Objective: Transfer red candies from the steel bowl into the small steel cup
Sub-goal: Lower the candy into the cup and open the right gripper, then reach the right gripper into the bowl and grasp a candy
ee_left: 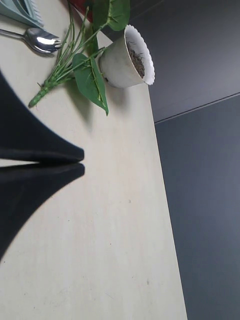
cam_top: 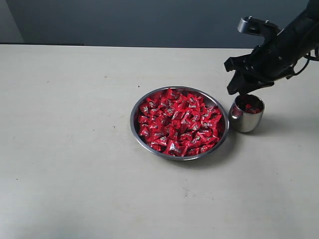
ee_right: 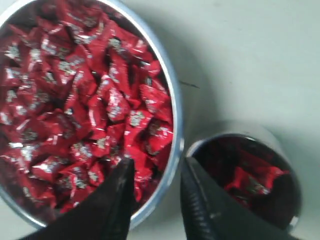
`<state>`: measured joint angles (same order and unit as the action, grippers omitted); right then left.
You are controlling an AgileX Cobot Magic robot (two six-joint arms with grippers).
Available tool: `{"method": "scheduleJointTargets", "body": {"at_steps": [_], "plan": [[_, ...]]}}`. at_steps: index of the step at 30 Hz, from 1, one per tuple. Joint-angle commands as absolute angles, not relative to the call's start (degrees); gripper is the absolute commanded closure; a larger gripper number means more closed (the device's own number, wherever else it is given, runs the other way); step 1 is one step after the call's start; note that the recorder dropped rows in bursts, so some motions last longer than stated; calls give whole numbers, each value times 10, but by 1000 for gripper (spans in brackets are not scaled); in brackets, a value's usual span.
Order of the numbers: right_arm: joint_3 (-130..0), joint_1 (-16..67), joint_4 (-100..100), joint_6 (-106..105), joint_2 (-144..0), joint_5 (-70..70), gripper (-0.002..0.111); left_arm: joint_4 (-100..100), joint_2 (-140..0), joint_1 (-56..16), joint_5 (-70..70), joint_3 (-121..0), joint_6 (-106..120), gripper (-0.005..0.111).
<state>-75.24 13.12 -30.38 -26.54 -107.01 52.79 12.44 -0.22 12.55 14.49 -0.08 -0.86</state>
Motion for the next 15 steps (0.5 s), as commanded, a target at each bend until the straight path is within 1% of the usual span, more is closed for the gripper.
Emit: {"method": "scheduleJointTargets", "body": {"at_steps": [1,9,15], "plan": [[-751,171,-346,-302,-1066,532,77,127,0,124,137,0,-11,106],[-756,261,-344,-317,-1102,489,77,127,0,124,137,0,-11,106],[-795,299,-338,-315,-1151,487,77,127,0,124,137,0,-11,106]]}}
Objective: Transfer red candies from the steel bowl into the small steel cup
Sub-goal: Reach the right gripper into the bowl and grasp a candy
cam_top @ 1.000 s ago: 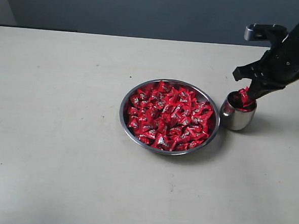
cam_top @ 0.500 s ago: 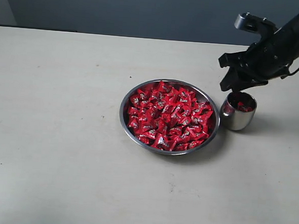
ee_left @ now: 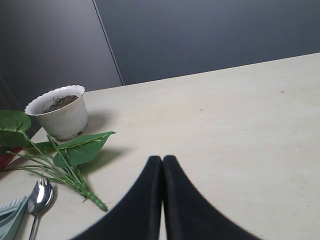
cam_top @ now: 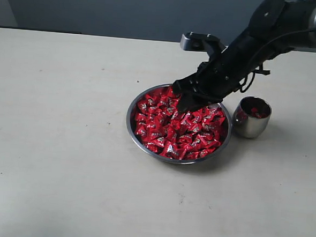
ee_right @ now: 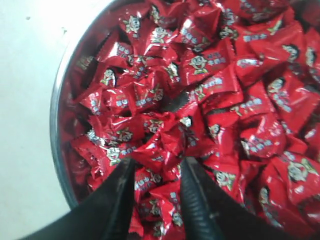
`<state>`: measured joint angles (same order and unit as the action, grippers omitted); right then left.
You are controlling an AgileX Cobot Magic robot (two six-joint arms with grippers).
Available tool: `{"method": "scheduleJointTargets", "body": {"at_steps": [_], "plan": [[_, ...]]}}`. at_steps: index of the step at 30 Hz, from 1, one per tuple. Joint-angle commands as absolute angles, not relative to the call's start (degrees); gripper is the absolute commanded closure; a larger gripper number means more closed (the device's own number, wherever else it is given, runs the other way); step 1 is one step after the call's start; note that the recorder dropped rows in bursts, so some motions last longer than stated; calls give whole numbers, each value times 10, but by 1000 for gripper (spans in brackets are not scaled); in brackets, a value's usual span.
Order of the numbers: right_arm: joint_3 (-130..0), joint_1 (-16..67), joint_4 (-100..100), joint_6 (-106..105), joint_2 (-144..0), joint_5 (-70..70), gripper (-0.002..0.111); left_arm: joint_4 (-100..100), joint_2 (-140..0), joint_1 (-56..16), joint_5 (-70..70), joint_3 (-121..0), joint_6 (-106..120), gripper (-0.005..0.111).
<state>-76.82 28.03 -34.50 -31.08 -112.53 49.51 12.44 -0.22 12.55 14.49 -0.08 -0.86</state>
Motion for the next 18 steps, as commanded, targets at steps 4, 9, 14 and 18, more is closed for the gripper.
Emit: {"method": "scheduleJointTargets", "body": {"at_steps": [4,9,14,18], "plan": [[-823,308,-320,-302,-1181,487,77,127,0,124,137,0,-11,106],[-836,309,-304,-287,-1214,493,77,127,0,124,137,0,-11,106],[-836,309,-301,-283,-1234,495,77,127,0,124,137,0,-11,106],[-837,309,-301,-274,-1227,499,107,127,0,124,137,0,-11,106]]}}
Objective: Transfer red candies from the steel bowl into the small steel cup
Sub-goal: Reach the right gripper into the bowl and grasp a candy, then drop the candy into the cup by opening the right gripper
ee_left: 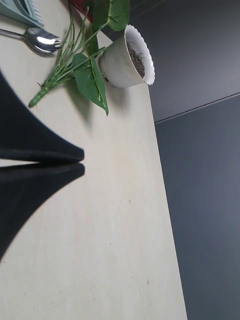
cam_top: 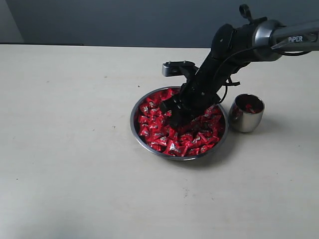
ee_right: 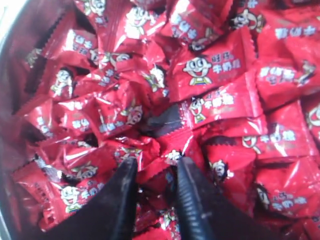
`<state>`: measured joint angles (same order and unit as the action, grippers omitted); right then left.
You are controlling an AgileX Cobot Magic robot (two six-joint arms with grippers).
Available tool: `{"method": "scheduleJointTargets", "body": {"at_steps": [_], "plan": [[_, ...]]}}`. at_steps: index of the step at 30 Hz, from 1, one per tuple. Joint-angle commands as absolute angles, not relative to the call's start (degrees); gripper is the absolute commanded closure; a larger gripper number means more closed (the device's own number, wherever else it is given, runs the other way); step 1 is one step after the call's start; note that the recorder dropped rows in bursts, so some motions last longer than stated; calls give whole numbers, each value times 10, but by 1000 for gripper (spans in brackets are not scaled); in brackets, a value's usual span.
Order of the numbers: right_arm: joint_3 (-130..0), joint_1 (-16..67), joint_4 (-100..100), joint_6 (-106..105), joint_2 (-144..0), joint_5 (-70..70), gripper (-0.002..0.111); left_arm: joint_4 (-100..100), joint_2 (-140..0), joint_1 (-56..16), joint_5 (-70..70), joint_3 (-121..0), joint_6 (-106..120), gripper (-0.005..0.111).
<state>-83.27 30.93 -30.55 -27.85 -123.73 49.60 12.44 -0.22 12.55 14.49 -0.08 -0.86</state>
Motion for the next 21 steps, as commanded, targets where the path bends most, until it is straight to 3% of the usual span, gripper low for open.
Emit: {"method": "scheduleJointTargets", "body": {"at_steps": [1,5,15,21], "plan": [[-837,308,-300,-274,-1211,499,108,127,0,124,137,0,-11,106],[-837,284,-280,-274,-1148,512,108,127,0,124,137,0,-11,106],[-806,121,-268,-266,-1074,556,108,127,0,124,137,0,-11,106],[-734,94,-275,-266,-1074,508,108,127,0,124,137,0,-11,106]]}}
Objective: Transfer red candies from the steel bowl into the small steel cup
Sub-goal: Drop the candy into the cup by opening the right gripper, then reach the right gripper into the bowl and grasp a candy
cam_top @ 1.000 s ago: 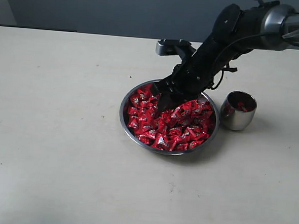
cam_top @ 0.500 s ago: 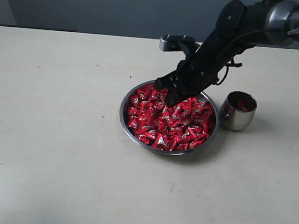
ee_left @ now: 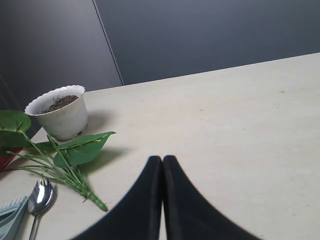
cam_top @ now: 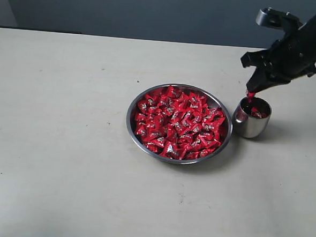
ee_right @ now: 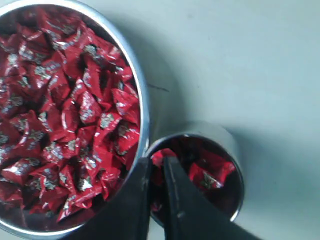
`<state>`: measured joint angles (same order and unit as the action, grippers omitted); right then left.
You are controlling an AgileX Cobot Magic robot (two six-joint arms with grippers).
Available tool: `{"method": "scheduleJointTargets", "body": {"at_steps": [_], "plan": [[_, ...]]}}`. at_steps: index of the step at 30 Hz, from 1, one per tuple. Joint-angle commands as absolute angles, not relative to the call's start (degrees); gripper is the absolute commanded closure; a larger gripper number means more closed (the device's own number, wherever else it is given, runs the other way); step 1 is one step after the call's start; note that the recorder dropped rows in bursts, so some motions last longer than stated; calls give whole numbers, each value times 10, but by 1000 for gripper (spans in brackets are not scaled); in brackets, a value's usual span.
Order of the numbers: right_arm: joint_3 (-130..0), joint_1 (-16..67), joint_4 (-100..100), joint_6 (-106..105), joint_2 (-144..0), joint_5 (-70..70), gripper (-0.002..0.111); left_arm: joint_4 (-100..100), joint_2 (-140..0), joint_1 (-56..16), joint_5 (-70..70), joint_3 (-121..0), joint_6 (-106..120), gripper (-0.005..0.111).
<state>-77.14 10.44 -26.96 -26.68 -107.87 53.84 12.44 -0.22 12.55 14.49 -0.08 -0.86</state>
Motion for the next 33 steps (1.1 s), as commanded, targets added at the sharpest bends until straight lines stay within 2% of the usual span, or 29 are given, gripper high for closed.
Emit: {"method": "scheduleJointTargets", "body": {"at_steps": [1,7,12,13,24,33], "plan": [[-730,94,-276,-266,-1074,503,108,127,0,124,137,0,-11,106],[-728,94,-279,-266,-1077,491,103,127,0,124,137,0,-11,106],[-728,94,-284,-274,-1077,483,76,127,0,124,137,0,-11,106],[-728,94,-285,-274,-1077,483,74,127,0,124,137,0,-11,106],[-730,109,-363,-308,-1056,507,73,127,0,124,137,0,-11,106],[-730,228,-379,-341,-1059,504,73,127,0,124,137,0,-11,106]]}}
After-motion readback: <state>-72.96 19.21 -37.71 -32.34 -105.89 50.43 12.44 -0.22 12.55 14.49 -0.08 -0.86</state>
